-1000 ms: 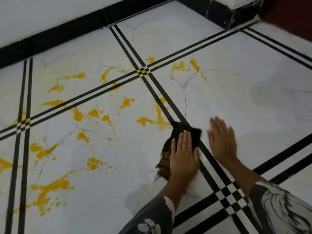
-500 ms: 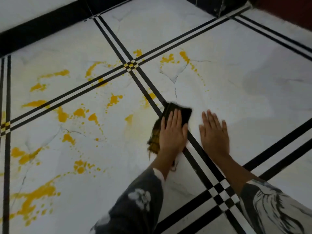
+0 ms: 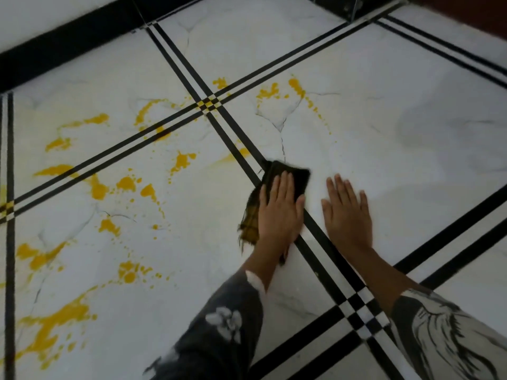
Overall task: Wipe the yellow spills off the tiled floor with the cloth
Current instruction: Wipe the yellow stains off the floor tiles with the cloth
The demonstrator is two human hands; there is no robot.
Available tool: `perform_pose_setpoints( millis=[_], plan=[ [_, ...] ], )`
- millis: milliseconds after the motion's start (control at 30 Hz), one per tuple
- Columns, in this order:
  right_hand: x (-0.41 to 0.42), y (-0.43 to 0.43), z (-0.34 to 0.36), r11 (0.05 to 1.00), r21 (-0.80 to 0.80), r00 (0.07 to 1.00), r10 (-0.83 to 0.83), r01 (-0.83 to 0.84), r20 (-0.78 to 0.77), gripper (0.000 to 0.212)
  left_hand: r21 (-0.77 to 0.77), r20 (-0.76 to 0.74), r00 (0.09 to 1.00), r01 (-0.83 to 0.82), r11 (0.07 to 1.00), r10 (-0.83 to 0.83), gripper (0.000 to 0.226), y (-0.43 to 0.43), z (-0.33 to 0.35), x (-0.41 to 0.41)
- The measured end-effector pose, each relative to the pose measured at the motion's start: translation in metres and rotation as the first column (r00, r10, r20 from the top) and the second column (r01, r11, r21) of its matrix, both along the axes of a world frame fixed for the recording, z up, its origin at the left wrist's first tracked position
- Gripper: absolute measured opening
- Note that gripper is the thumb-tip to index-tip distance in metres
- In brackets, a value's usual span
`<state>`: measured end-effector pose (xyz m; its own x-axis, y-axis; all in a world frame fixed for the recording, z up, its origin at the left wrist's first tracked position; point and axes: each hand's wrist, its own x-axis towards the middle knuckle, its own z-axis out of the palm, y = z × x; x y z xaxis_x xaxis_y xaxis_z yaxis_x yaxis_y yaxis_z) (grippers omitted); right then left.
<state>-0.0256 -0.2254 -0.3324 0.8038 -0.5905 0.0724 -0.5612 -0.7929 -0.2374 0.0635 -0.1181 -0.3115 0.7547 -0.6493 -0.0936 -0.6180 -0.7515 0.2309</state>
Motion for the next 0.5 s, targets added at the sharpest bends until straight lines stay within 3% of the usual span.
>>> perform_pose_setpoints(
  millis=[67, 100, 200, 267, 333, 433, 500],
  plan=[
    [-0.001, -0.001, 0.000, 1.000, -0.015, 1.000, -0.002, 0.001, -0.019, 0.059, 0.039, 0.018, 0.985, 0.168, 0.985, -0.169, 0.055, -0.006, 0.003, 0.040],
    [0.000, -0.001, 0.001, 1.000, -0.015, 0.999, -0.008, 0.007, -0.031, 0.060, 0.047, 0.019, 0.984, 0.175, 0.983, -0.176, 0.054, 0.001, 0.002, 0.058],
    [0.001, 0.001, 0.002, 1.000, -0.004, 0.999, -0.021, 0.021, -0.036, 0.059, -0.025, 0.045, 0.994, -0.101, 0.995, 0.102, 0.054, 0.048, -0.004, 0.087],
    [0.001, 0.001, 0.003, 0.999, 0.013, 0.999, -0.031, 0.031, -0.035, 0.058, -0.005, 0.082, 0.936, -0.343, 0.939, 0.342, 0.059, 0.073, -0.009, 0.066],
    [0.000, 0.002, 0.004, 0.999, 0.030, 1.000, -0.013, 0.014, -0.016, 0.056, -0.009, 0.069, 0.888, -0.454, 0.891, 0.454, 0.071, 0.070, -0.008, 0.019],
    [-0.002, -0.003, 0.009, 0.997, 0.079, 0.997, -0.015, 0.009, 0.074, 0.053, -0.061, 0.011, 0.949, -0.313, 0.948, 0.314, 0.069, 0.021, -0.004, -0.044],
    [-0.007, -0.017, 0.013, 0.995, 0.062, 0.991, -0.086, 0.080, 0.102, 0.055, -0.045, 0.005, 1.000, 0.022, 0.999, -0.022, 0.064, -0.017, 0.001, -0.050]
  ],
)
